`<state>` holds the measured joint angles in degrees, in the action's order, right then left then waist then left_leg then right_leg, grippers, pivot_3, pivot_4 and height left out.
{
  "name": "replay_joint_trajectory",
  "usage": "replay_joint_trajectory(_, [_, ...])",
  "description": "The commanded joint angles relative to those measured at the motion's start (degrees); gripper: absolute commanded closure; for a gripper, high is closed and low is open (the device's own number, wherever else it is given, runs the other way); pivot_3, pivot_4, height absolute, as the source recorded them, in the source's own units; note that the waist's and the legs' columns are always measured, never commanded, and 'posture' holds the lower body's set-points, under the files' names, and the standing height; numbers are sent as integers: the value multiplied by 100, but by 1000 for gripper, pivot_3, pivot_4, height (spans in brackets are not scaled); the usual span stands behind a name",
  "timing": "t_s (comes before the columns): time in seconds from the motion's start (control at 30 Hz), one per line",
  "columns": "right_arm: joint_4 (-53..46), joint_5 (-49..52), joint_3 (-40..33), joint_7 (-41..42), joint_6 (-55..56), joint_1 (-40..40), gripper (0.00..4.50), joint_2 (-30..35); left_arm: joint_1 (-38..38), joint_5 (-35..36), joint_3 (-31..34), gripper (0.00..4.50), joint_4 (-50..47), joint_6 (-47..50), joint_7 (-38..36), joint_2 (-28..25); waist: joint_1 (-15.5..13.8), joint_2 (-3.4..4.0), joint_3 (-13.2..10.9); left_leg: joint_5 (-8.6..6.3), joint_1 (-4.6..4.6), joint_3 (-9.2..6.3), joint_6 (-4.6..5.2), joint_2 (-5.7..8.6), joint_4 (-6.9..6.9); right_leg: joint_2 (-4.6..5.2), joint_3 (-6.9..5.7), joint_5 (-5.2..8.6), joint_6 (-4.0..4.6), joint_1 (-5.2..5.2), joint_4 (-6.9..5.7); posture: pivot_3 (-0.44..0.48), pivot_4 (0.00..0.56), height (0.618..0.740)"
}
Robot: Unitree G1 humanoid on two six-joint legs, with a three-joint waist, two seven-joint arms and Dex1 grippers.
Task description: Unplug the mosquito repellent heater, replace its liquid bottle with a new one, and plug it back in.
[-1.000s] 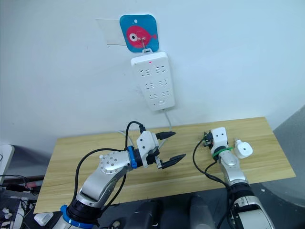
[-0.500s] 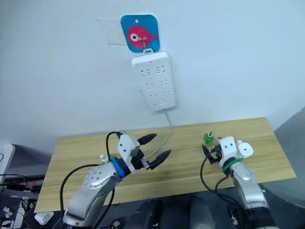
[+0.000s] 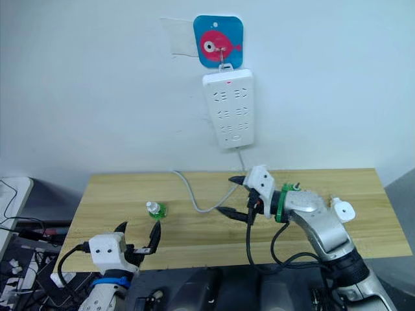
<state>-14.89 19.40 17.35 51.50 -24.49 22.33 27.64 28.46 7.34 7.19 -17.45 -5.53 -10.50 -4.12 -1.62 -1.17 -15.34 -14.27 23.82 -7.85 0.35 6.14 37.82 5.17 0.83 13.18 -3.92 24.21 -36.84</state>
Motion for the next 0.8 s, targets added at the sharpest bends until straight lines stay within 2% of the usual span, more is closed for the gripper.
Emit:
replay_joint_trajectory(0.03, [-49,233,222,773,39,324,30,70,-325,94,159,0,852,-630,0,77,-4,1,-6,0,0,2,0,1,0,0,-2,0,-1,1,-1,83,308,740])
replay_joint_trajectory(0.37, [-466,463,172,617,-728,719,30,-241,-1582,-24,303,0,3115,-1862,-19,27,7,-5,-13,-3,6,-7,-6,-1,-5,-2,-9,-1,0,15,-9,69,317,740])
replay_joint_trajectory(0.8, [-980,918,39,612,-1486,952,30,33,-2900,134,520,0,5096,-2723,-290,-426,37,-10,-128,-3,6,-10,-8,-2,-4,-2,-9,-1,0,18,-12,21,352,740])
